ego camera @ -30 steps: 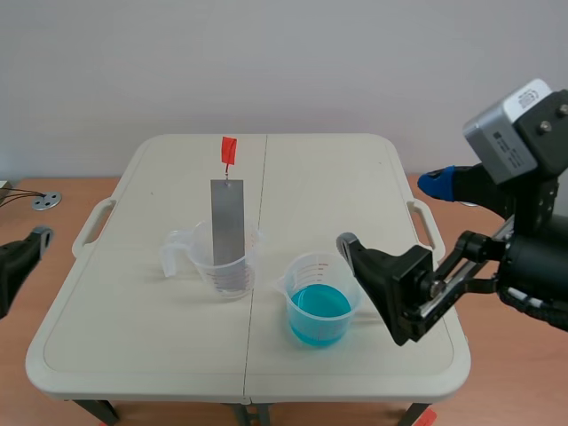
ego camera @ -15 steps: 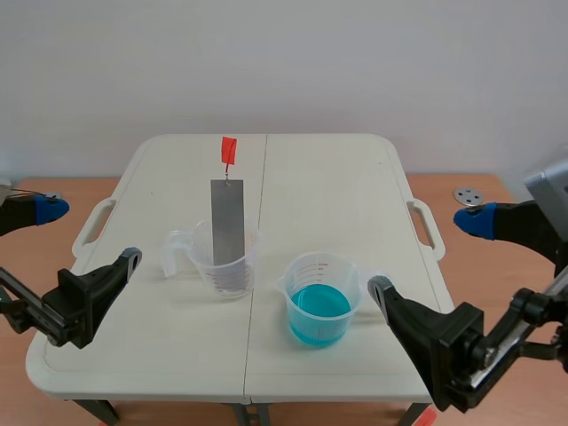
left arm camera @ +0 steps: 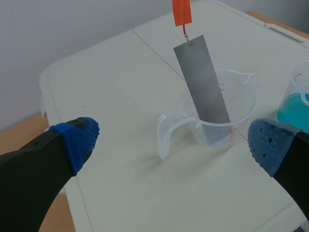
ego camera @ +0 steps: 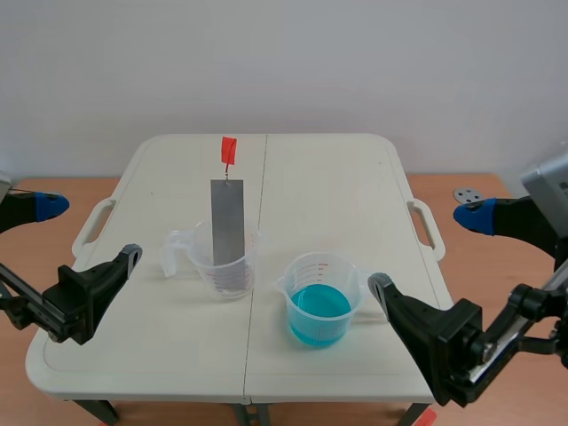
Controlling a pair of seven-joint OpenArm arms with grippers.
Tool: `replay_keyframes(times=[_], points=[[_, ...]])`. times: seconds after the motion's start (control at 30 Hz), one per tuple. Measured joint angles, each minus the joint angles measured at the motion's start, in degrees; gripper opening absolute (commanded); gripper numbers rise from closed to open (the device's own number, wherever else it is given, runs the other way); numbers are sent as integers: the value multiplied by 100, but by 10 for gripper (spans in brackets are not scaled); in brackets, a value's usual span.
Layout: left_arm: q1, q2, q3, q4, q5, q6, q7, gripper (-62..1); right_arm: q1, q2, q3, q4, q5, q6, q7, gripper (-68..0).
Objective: Hold the metal plate by the orange handle, dip it into the blue solution, take it out and point at it, then put the plate back in the beaker on the left.
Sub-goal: 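Return to the home posture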
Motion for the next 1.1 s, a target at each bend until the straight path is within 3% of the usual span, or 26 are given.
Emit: replay_keyframes(times=[1.1], points=[[2,0,0,0,0,0,2,14,223,0,0,0,2,-4,151,-10]])
